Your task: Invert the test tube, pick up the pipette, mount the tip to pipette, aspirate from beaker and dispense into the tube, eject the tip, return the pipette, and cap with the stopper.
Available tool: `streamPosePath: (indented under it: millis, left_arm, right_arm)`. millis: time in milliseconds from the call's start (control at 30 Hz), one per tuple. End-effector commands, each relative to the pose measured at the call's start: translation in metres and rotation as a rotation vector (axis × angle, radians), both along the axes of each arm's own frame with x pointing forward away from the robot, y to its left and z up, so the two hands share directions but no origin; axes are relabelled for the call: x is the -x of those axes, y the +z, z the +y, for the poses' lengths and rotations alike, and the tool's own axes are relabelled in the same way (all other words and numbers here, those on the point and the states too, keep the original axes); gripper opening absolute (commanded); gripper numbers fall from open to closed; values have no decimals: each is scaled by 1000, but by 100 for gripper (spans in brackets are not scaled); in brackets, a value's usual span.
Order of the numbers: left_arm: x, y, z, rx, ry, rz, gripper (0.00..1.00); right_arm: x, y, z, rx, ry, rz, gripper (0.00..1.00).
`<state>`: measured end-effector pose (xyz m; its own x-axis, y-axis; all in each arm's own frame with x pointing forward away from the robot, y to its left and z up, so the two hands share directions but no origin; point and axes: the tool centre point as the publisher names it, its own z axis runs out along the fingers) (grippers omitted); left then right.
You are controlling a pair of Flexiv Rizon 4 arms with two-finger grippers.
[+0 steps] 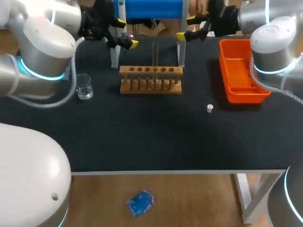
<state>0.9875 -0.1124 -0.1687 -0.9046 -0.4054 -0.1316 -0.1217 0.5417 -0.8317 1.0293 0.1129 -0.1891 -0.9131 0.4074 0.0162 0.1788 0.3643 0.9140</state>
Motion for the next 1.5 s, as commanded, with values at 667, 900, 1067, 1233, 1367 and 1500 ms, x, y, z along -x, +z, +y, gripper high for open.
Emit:
streamPosePath:
  millis: [667, 900, 1067, 1233, 1367, 1500]
  left_arm:
    - [-13, -10, -7, -142, -407, 353, 100]
    - [-13, -10, -7, -142, -407, 353, 100]
    - [-13, -7, -8, -126, -273, 250, 100]
    - [-14, -10, -3, -108, -186, 211, 100]
    - [-13, -15, -5, -116, -159, 206, 100]
    - [-14, -19, -11, -111, -163, 198, 100]
  right_arm:
    - [86, -13, -52, 25, 116, -21, 100]
    - [86, -13, -52, 25, 116, -21, 100]
    - [86, -13, -52, 25, 116, -21, 100]
    - [86, -13, -52, 25, 116, -21, 100]
    - [86, -13, -52, 25, 116, -21, 100]
    - [86, -13, -52, 25, 116, -21, 100]
